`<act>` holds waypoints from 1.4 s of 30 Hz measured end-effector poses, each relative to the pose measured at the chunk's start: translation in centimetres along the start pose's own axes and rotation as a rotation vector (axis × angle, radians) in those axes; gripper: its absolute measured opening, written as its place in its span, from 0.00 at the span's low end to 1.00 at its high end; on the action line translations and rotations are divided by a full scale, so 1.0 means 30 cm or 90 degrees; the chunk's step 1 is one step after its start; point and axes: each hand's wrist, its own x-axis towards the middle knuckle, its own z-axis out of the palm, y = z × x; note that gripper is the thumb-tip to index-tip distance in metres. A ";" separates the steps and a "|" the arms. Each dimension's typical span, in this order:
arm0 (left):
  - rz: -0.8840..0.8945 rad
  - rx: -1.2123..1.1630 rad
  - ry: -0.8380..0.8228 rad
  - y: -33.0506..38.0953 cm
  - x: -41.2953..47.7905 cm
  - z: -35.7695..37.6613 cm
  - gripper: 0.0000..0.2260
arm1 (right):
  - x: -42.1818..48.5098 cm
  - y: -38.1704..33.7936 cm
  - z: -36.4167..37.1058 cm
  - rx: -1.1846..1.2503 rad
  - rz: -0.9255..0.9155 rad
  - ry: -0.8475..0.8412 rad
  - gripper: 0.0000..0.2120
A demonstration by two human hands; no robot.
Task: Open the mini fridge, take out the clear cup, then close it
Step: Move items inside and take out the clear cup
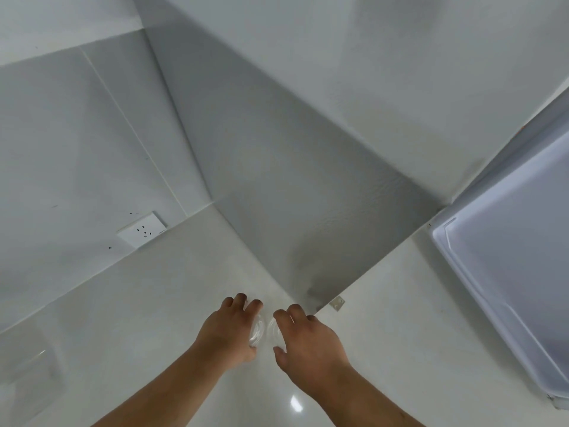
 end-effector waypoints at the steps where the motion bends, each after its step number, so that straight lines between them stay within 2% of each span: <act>1: 0.002 0.006 0.001 -0.001 0.000 0.003 0.35 | 0.000 0.000 0.001 0.001 0.001 -0.001 0.24; 13: 0.022 0.055 0.031 -0.013 -0.011 0.041 0.37 | -0.001 0.013 0.038 -0.001 0.011 -0.014 0.26; 21: 0.016 0.022 0.064 -0.025 -0.055 0.050 0.50 | -0.036 0.030 0.042 -0.002 0.002 0.001 0.30; 25: 0.024 -0.016 0.131 0.007 -0.109 0.015 0.44 | -0.097 0.051 0.023 -0.023 -0.021 0.020 0.31; 30: 0.096 -0.044 0.284 0.093 -0.170 -0.047 0.28 | -0.192 0.108 -0.024 -0.036 -0.020 0.076 0.33; 32: 0.105 -0.051 0.298 0.142 -0.193 -0.075 0.25 | -0.233 0.137 -0.058 -0.039 -0.009 0.109 0.33; 37: 0.108 -0.064 0.239 0.300 -0.234 -0.151 0.29 | -0.341 0.222 -0.155 -0.073 0.026 0.178 0.29; 42: 0.151 -0.090 0.232 0.493 -0.230 -0.224 0.33 | -0.449 0.336 -0.273 -0.062 0.100 0.195 0.32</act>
